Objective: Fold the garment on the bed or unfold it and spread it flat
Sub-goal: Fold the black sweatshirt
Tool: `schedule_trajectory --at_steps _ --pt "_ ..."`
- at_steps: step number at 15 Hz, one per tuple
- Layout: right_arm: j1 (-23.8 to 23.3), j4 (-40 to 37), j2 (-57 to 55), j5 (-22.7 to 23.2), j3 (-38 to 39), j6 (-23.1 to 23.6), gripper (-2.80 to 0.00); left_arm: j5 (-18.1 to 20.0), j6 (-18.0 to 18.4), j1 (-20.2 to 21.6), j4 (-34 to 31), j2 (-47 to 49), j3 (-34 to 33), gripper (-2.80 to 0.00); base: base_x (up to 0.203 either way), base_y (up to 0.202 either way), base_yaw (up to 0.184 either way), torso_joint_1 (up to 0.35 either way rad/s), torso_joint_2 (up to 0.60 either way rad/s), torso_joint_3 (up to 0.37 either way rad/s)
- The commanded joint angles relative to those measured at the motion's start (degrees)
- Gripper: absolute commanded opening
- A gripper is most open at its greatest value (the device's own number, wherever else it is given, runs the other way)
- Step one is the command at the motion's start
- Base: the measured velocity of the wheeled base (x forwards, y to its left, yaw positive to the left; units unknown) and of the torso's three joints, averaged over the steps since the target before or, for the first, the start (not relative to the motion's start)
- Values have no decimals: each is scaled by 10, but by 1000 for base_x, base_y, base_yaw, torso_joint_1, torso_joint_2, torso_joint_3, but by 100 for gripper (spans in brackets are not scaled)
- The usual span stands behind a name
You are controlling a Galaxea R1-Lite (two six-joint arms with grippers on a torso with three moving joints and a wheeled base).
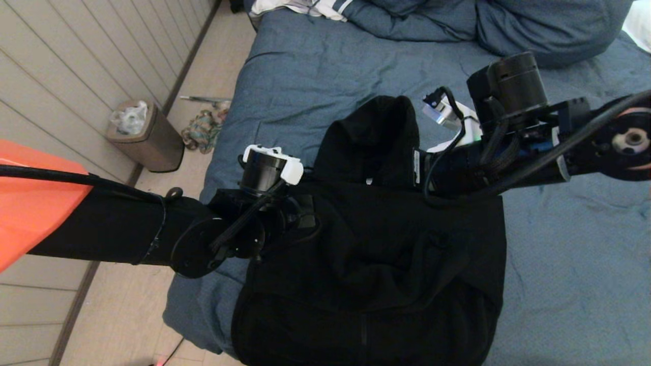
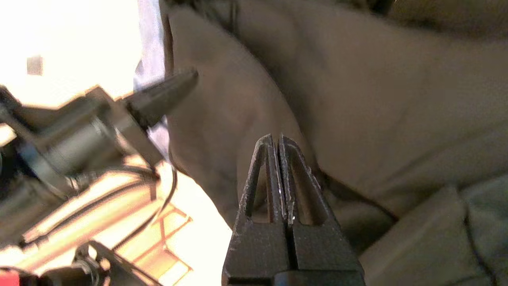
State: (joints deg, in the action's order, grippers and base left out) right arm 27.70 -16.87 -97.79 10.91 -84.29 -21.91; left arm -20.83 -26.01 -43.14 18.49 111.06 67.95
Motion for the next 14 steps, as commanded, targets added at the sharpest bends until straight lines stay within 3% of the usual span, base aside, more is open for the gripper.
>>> schedule_trajectory --at_steps 1,6,10,14 --pt "1 -1 2 1 13 -1 -280 -1 -4 3 1 -1 -5 -280 0 0 0 0 0 0" --pt "31 0 14 -18 89 1 -280 13 -33 4 5 52 -6 -280 0 0 0 0 0 0" --pt "34 20 12 -32 206 7 -280 15 -42 73 4 114 51 -280 0 0 0 0 0 0" --pt "44 98 13 -34 302 13 -280 23 -41 152 -2 121 83 -280 0 0 0 0 0 0"
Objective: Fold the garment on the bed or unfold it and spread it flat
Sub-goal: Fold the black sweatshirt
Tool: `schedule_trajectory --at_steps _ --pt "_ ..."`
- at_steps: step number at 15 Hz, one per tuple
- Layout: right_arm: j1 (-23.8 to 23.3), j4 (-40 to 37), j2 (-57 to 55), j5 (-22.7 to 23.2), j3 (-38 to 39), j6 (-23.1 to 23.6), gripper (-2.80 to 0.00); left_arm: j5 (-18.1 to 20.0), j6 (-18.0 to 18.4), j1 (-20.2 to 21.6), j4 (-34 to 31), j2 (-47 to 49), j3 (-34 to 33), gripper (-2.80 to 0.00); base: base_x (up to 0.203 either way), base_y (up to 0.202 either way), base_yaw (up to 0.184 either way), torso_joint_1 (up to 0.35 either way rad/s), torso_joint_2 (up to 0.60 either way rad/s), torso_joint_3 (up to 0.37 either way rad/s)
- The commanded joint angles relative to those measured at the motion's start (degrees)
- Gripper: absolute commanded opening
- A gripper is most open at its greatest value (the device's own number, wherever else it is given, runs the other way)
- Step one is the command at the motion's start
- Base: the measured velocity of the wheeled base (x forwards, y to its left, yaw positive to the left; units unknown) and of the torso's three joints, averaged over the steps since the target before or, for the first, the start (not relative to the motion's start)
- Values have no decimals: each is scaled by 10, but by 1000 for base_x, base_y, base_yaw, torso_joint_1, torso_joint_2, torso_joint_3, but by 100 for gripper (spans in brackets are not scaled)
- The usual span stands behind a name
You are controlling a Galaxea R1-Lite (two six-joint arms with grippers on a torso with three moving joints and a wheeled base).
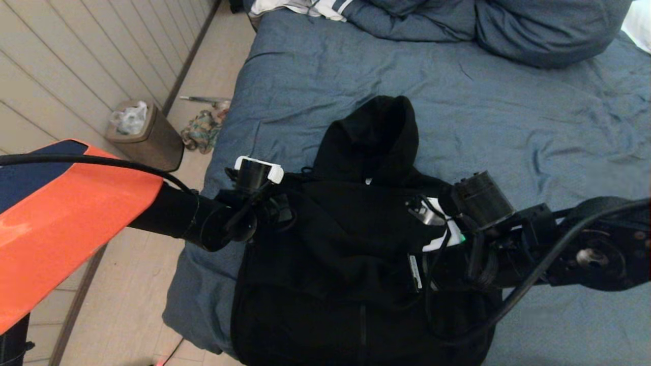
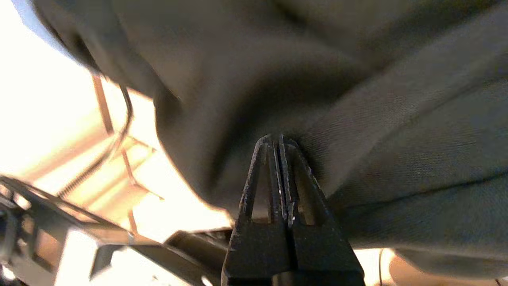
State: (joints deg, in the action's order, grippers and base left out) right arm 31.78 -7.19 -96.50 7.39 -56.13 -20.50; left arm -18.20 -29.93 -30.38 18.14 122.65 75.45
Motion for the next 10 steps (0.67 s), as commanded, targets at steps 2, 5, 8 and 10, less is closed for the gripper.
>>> schedule_trajectory --at_steps 2,5,8,10 --pt "7 4 27 2 59 1 -280 17 -1 74 -12 -22 21 -280 0 0 0 0 0 0" --pt "9 6 68 1 145 0 -280 56 -4 139 -50 -57 50 -280 0 0 0 0 0 0" --pt "-14 55 71 2 192 1 -280 71 -12 163 -68 -70 60 -280 0 0 0 0 0 0" --pt "-16 71 80 2 188 -1 -280 72 -18 155 -68 -91 43 -280 0 0 0 0 0 0"
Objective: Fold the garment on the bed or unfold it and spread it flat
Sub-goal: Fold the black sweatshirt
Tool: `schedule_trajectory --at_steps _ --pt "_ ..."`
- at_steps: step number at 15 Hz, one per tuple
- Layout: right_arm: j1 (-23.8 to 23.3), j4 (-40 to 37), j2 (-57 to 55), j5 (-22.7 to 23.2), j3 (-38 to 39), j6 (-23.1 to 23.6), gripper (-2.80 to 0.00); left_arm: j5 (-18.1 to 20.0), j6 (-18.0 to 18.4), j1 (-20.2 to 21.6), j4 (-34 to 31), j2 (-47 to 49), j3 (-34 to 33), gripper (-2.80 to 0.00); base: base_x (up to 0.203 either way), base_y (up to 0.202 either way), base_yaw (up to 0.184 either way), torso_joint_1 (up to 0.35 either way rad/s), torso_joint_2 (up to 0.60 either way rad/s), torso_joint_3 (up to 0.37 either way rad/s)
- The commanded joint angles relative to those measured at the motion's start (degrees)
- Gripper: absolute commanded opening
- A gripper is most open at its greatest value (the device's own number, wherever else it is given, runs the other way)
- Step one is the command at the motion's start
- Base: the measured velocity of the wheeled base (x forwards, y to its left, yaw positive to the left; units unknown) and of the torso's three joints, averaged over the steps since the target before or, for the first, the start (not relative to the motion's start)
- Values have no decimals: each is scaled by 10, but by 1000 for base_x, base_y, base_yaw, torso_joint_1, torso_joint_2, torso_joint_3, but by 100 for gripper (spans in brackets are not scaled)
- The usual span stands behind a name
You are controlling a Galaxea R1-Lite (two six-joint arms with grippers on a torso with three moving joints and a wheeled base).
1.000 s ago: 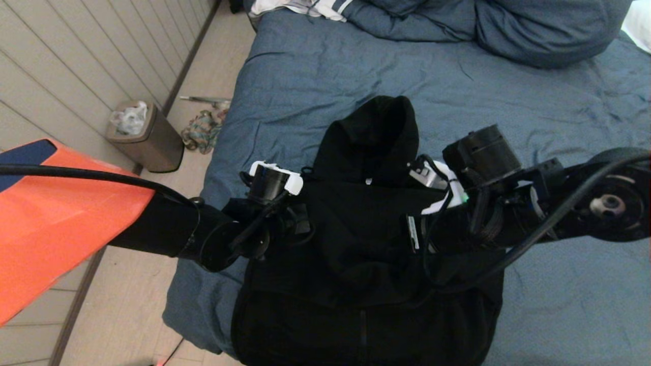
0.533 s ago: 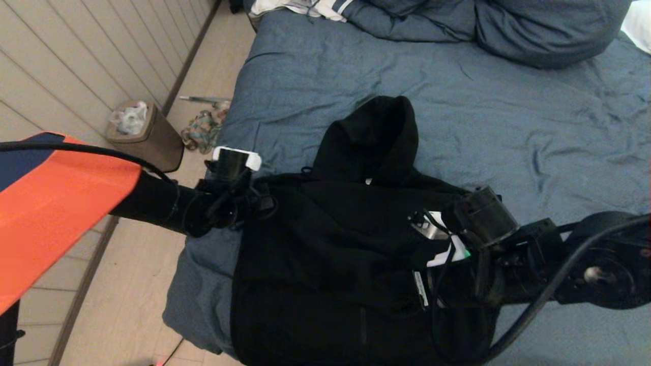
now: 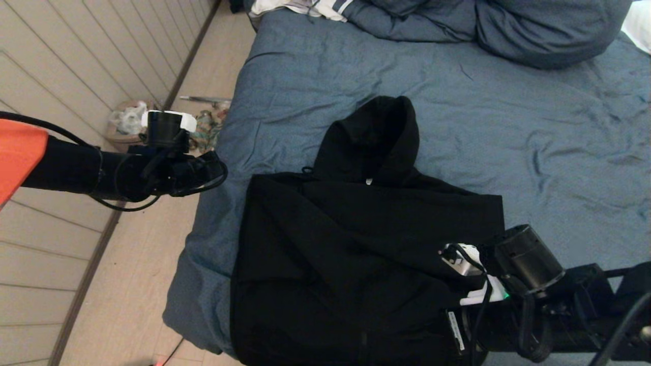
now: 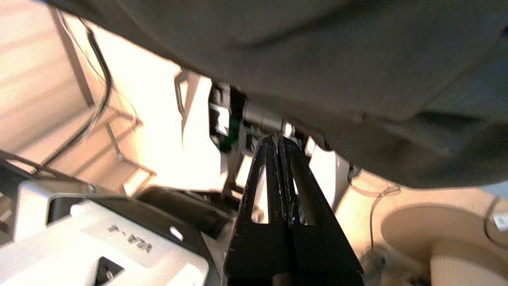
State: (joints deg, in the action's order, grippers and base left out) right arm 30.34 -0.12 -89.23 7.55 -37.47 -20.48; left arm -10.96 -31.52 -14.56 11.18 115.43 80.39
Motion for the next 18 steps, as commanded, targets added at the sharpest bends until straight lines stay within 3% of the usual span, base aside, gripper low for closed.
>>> schedule_trajectory --at_steps 1,5,7,8,9,12,14,18 --pt "-2 1 14 0 0 -2 -280 -1 -3 -9 1 -37 -15 -280 0 0 0 0 0 0" --pt "-48 -1 27 -26 14 18 -280 6 0 -26 -42 -152 -71 -280 0 0 0 0 0 0" --pt "-61 1 20 -66 26 39 -280 39 1 -27 -59 -184 -143 -280 0 0 0 0 0 0" --pt "-61 2 13 -76 28 40 0 70 0 -22 -58 -193 -181 -280 0 0 0 0 0 0" --pt "-57 3 6 -86 31 43 0 104 -1 -10 -47 -195 -206 -280 0 0 0 0 0 0" --pt "-42 13 -19 -82 15 41 0 127 -2 6 15 -168 -236 -280 0 0 0 0 0 0" --pt "-24 16 -51 -82 -3 36 0 179 -1 6 48 -167 -259 -280 0 0 0 0 0 0" --pt "10 16 -118 -86 -46 10 0 187 -3 7 56 -159 -265 -280 0 0 0 0 0 0"
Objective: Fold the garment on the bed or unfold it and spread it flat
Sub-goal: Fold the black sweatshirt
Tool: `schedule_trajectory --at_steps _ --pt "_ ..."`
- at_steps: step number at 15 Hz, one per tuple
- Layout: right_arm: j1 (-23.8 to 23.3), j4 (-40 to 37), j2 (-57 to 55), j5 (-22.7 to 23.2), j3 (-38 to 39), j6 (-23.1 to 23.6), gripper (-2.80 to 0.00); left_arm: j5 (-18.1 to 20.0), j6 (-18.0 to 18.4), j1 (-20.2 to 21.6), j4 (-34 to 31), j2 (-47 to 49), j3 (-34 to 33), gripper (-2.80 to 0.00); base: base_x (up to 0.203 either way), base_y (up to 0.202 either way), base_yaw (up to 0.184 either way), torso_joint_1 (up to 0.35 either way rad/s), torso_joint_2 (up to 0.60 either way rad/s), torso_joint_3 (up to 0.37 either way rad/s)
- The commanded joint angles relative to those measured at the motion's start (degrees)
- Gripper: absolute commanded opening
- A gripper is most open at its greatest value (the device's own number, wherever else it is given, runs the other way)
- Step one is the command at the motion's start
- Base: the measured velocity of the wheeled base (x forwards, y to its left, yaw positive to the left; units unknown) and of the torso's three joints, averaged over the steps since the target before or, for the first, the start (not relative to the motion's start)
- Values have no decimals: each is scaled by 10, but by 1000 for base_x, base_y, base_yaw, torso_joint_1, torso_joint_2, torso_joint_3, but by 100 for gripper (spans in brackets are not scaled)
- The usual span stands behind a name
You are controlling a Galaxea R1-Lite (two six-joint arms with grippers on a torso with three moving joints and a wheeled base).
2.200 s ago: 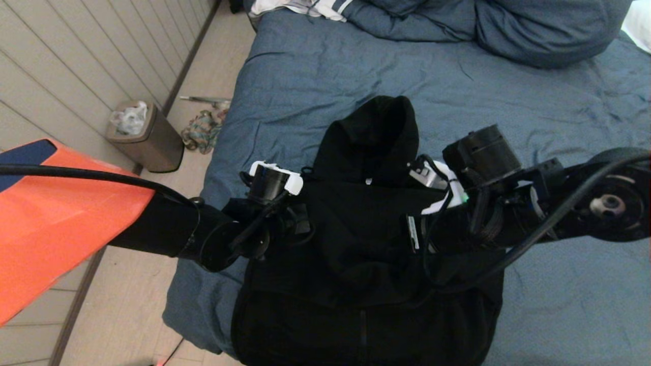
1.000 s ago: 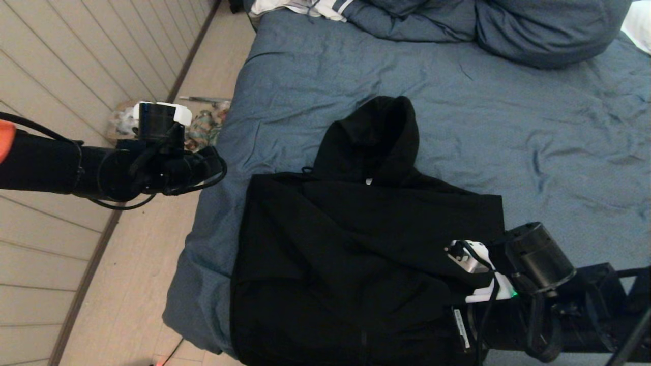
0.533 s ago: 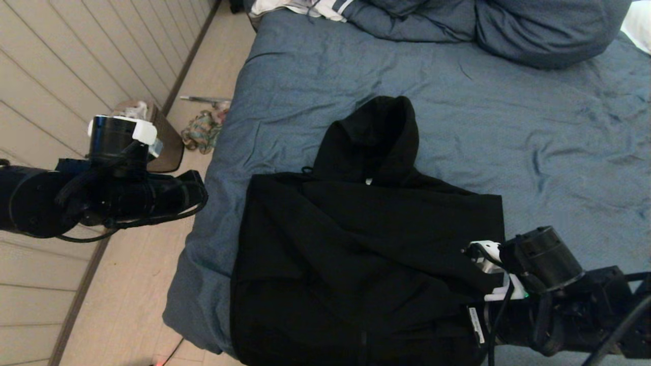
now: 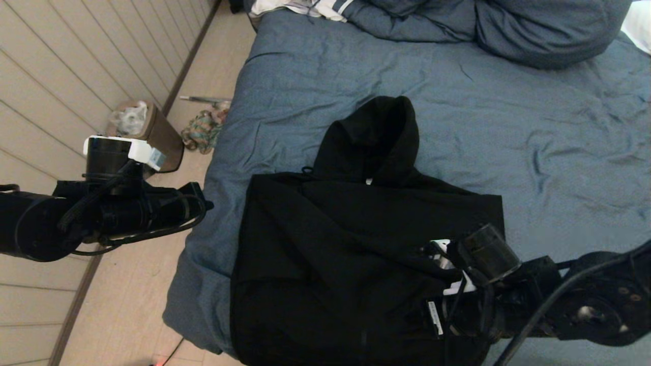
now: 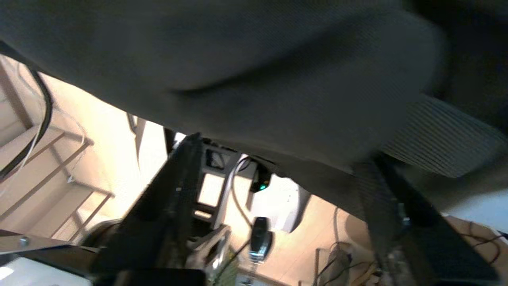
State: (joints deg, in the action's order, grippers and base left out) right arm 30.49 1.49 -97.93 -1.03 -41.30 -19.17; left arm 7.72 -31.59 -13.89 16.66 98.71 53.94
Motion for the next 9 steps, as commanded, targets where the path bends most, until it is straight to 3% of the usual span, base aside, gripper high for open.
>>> schedule_trajectory --at_steps 1,3,4,6,9 --pt "12 1 -42 -3 -16 -6 0 2 -2 -1 1 13 -2 -280 0 0 0 0 0 0" --pt "12 1 -62 -17 -24 -7 0 5 -3 -3 1 13 -6 -280 0 0 0 0 0 0" --pt "14 4 -67 -28 -18 -7 -280 5 -3 -3 1 14 -6 -280 0 0 0 0 0 0" --pt "27 16 -69 -58 -14 -8 -280 6 -4 -4 1 14 -6 -280 0 0 0 0 0 0" --pt "27 19 -43 -60 -10 -9 -280 6 -4 -9 1 20 -7 -280 0 0 0 0 0 0"
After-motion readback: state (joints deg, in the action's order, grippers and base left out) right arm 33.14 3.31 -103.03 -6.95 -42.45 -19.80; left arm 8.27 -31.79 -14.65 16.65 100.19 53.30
